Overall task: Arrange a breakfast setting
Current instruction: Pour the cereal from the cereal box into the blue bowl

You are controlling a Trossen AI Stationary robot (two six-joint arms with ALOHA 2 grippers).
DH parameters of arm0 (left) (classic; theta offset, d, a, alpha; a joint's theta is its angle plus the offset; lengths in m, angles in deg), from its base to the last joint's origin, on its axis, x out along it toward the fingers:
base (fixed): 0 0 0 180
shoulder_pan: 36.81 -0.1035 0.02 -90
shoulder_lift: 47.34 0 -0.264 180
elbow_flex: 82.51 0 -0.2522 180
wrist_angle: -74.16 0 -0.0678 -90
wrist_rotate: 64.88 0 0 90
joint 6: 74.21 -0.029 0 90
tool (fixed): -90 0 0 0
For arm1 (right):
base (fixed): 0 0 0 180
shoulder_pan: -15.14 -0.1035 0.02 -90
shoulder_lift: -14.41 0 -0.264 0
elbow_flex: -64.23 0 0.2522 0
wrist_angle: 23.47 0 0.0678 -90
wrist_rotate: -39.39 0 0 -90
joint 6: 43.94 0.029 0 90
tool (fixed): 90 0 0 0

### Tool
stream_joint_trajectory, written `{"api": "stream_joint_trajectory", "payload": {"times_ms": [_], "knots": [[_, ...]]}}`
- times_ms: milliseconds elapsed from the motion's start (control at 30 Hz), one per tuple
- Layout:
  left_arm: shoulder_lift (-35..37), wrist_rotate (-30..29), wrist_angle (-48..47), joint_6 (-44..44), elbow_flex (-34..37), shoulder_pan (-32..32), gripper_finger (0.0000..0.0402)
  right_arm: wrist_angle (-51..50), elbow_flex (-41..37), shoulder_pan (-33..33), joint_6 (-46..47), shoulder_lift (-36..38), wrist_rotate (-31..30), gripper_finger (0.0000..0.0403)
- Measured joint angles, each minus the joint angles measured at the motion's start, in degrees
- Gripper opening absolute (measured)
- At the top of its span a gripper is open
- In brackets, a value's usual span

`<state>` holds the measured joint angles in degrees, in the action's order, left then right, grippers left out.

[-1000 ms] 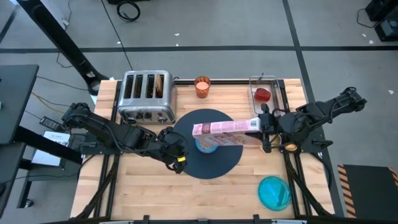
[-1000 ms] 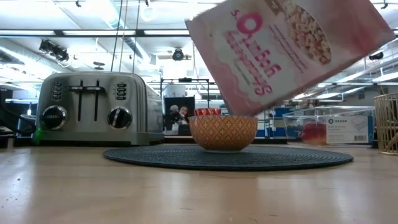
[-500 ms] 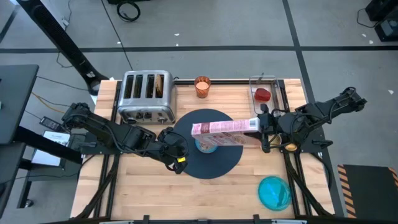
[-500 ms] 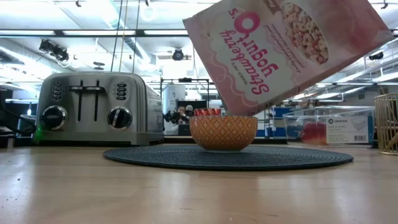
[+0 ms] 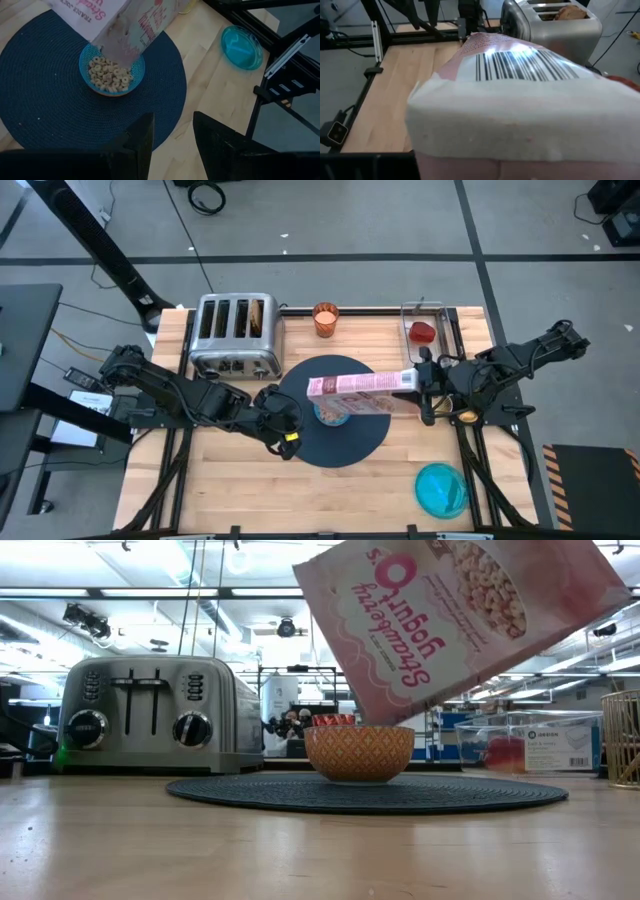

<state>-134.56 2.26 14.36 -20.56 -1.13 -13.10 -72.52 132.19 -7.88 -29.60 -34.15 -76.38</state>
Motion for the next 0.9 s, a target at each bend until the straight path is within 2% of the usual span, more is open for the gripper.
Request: {"api": "stream_joint_trajectory", "payload": {"times_ms": [900], "knots": [[0.00, -0.07, 2.29, -0.26, 0.00, -0.09, 0.0144, -2.85, 0.09, -0.04, 0.21, 2.44, 0.44, 0.0161]]}}
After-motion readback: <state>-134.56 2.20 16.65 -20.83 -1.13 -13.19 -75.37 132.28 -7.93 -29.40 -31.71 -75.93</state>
